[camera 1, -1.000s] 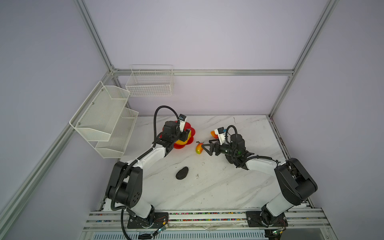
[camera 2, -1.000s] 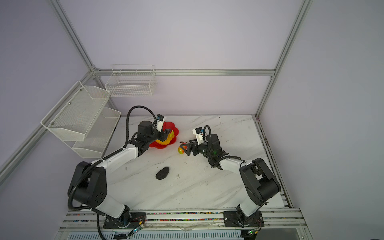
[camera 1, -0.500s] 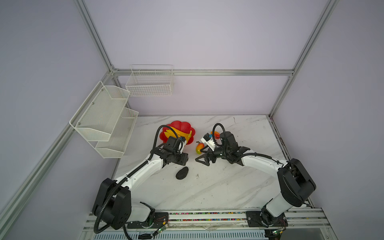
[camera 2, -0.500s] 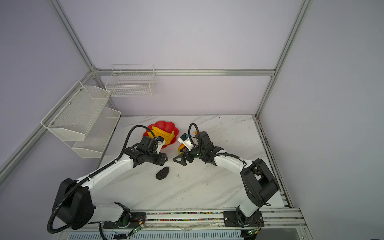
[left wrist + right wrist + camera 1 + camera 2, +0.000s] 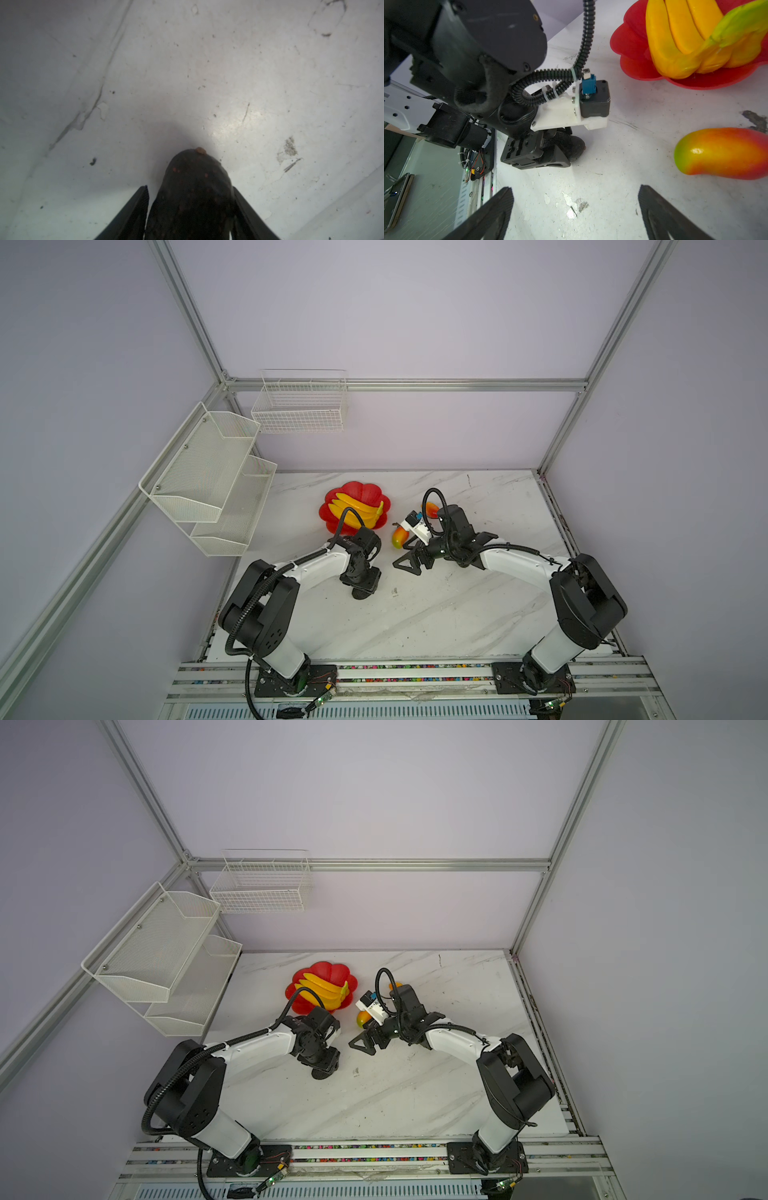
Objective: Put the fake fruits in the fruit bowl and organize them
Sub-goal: 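Release the bananas and move the left gripper to grasp the nearer black avocado, then carry the black avocado with the left gripper into the red bowl beside the bananas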
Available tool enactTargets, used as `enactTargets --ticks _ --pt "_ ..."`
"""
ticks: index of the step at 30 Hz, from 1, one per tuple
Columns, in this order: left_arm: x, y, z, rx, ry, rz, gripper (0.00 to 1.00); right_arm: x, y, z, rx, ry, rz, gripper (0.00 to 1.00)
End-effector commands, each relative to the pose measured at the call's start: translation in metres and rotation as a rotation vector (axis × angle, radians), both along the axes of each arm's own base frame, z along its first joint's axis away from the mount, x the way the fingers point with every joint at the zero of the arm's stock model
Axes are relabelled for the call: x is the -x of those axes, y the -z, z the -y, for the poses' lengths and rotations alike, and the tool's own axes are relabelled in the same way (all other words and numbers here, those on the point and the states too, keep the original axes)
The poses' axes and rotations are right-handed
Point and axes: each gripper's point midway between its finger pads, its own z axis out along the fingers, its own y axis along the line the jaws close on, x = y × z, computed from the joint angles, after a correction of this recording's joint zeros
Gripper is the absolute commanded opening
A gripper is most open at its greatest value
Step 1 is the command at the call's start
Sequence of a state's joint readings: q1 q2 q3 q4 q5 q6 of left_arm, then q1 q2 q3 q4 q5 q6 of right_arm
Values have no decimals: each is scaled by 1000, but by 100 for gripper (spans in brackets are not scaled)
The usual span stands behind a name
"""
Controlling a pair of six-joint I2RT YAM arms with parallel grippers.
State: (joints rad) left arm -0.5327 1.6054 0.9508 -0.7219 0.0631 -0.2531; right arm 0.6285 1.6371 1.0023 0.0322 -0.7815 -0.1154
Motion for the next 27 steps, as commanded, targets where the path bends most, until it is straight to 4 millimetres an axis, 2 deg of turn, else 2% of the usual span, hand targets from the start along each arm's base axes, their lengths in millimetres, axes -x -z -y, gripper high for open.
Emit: enactTargets --ticks 1,4,8,11,12,13,17,21,24,27 --pt "8 6 -9 -38 -30 -10 51 -3 -5 -2 2 -10 45 97" --pt "2 -1 -10 -38 -42 19 41 -3 -5 -1 5 -8 48 97" --pt "-20 -39 -6 27 -60 145 37 -7 -11 -1 -14 16 76 97" --pt "-48 -73 -11 140 -115 261 33 -20 -19 2 -38 100 133 97" --pt "-62 -94 -16 177 -150 338 32 -26 -23 4 -56 138 155 97" --pt "-76 -107 -24 184 -195 393 32 -30 -26 6 -75 176 176 97" --pt "-129 -150 -47 233 -323 572 33 -44 -33 16 -104 290 235 97" --pt "-181 -167 -68 313 -507 670 34 -48 -35 21 -119 335 257 97" --pt "-210 -168 -85 298 -625 705 34 -49 -36 22 -119 341 260 97" --pt "-230 -161 -96 275 -713 708 34 -49 -38 24 -121 347 265 97"
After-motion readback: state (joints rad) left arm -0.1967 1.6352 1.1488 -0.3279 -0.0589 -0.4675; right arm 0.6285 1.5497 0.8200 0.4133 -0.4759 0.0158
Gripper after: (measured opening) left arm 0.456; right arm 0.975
